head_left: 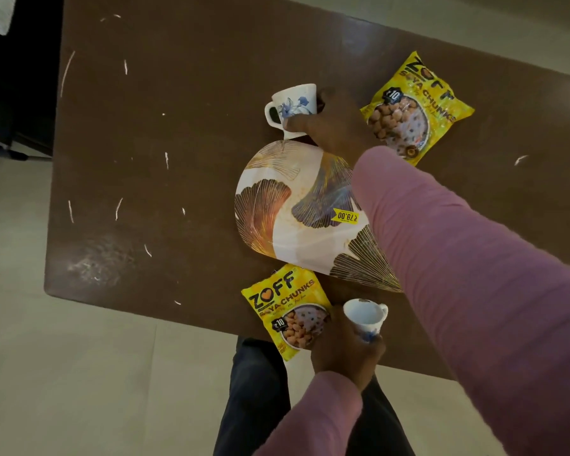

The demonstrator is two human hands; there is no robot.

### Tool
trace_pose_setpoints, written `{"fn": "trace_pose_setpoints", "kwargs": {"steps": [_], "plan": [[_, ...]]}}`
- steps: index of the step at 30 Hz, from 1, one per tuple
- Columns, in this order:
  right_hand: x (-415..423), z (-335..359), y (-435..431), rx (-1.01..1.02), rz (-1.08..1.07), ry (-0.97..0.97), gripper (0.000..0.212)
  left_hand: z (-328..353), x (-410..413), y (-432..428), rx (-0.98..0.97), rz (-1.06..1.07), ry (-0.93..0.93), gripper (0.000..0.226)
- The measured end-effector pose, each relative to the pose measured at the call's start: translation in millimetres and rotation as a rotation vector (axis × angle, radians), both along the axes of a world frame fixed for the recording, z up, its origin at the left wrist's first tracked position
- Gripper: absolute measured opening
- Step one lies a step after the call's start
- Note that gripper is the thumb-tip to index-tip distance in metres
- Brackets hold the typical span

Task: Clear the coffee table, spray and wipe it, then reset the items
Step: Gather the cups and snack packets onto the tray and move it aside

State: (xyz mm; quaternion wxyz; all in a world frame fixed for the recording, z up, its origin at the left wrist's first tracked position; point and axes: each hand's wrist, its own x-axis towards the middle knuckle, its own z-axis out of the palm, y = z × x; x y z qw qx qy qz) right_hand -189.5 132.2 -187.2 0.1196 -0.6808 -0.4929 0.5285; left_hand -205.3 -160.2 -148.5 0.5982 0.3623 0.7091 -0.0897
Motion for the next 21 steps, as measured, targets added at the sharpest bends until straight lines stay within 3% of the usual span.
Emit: {"fn": "trace_pose_setpoints", "kwargs": {"steps": [5, 11, 17, 21], "plan": [[32.5, 24.8, -20.4, 0.155, -0.044, 0.030, 0.057, 14.0, -26.1, -3.9, 0.277, -0.032, -0.217, 0.065], [82.7, 26.6, -73.4, 0.286, 0.003, -0.026, 0.067, -0.9, -55.3, 62.7, 0.619, -0.062, -0.198, 0.071], [106.4, 14.1, -103.3, 0.297, 0.122, -0.036, 0.058, -18.4, -58.0, 103.1, 0.602, -0.290, -0.174, 0.064], [109.6, 13.6, -107.6, 0.322, 0.160, -0.087, 0.055, -29.0, -56.1, 97.4, 0.625, -0.332, -0.134, 0.064]]}}
